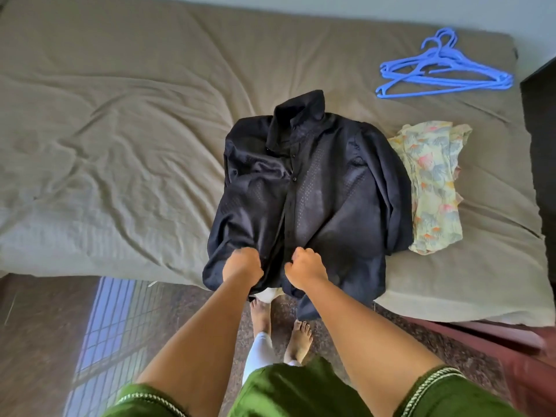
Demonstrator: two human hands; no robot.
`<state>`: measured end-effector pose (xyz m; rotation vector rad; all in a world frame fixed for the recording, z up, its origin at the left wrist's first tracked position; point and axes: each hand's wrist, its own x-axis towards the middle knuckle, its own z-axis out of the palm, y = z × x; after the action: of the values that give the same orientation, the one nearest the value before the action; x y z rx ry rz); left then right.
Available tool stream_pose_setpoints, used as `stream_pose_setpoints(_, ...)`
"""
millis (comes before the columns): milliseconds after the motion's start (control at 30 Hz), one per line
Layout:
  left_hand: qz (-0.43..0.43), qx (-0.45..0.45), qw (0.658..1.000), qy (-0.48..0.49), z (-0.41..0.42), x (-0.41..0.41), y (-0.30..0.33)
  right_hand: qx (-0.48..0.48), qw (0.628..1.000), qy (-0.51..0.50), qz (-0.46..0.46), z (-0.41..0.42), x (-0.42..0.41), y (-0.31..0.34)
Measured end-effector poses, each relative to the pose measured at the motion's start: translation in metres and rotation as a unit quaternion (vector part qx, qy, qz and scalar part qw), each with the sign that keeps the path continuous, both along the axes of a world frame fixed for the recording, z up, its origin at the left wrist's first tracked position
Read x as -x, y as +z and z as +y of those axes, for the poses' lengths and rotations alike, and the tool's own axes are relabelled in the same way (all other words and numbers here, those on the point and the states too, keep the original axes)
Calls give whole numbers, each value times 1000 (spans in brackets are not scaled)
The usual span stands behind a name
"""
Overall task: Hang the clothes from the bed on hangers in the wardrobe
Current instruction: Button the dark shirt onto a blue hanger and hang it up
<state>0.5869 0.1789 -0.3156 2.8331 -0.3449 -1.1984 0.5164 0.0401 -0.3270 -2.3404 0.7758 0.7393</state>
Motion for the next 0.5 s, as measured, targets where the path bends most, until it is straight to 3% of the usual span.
stream_pose_setpoints(100, 72, -76, 993, -58, 1, -2, -1, 7, 997, -42, -67, -2, -13, -5)
stream_pose_setpoints(200, 21, -17, 999, -20, -7, -14, -3, -23, 986, -68, -150, -3, -31, -12)
stream_pose_setpoints(367, -85, 174, 977, 93, -31, -46, -26, -28, 992, -91, -83, -3, -61, -38)
stream_pose_setpoints(500, -60, 136, 988, 53, -43, -50, -49, 7, 994, -103, -22, -6, -69, -58)
